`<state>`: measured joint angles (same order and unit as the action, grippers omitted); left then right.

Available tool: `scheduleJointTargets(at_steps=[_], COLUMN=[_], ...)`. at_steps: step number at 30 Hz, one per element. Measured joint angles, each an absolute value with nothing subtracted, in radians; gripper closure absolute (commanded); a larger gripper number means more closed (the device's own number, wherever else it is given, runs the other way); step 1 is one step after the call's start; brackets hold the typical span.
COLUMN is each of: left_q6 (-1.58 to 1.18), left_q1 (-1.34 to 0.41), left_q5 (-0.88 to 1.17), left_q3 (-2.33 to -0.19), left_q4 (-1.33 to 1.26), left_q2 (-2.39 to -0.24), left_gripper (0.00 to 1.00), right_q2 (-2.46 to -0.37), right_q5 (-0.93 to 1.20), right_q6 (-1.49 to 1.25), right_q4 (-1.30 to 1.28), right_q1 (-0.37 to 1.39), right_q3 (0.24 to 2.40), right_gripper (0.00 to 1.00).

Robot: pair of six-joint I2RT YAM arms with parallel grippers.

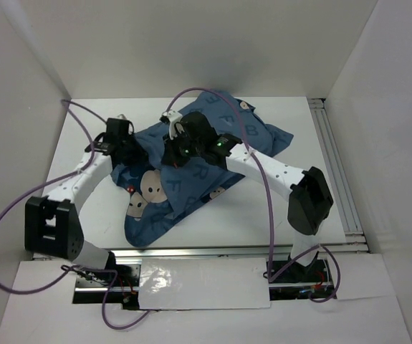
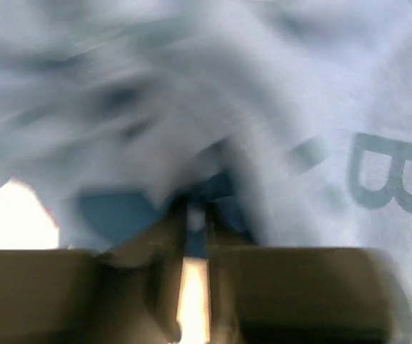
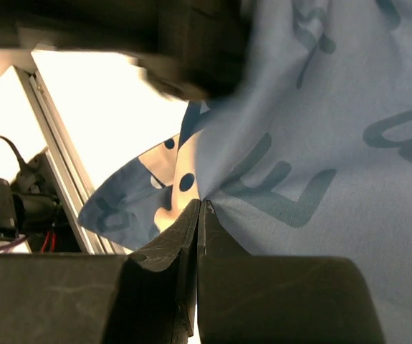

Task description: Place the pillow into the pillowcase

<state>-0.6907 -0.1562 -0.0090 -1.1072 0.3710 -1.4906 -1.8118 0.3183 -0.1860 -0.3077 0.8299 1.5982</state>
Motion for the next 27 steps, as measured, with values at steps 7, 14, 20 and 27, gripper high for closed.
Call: scheduleJointTargets(at_steps=[7,14,20,27], left_q6=[-0.801,-0.818,-0.791,-0.759], left_q1=[-0.047,-0.041,-0.044,-0.148], left_q5=[-0.196,-0.204,-0.103,-0.067], left_q3=[-1.091,-1.047,-0.934,-0.913], left_q4=[0.638,0.710,0.620,0.458], left_q2=[-1.234,-1.176,-1.171,-1.320], left_gripper=[0.26,0.21,0.21,0.21], right_q2=[-1.880,-2.040,-2.243,-2.191], right_q5=[0.356,0.329,0.300,0.255], right_q6=[-0.234,-0.291,-0.320,-0.299], right_q4=[-0.248,-0.176,-0.181,-0.188], right_q1=[0.817,0.815,0.813,0.807], right_q3=[1.599,1.653,1.838,1.847], right_gripper=[1.00,1.00,0.57,0.00])
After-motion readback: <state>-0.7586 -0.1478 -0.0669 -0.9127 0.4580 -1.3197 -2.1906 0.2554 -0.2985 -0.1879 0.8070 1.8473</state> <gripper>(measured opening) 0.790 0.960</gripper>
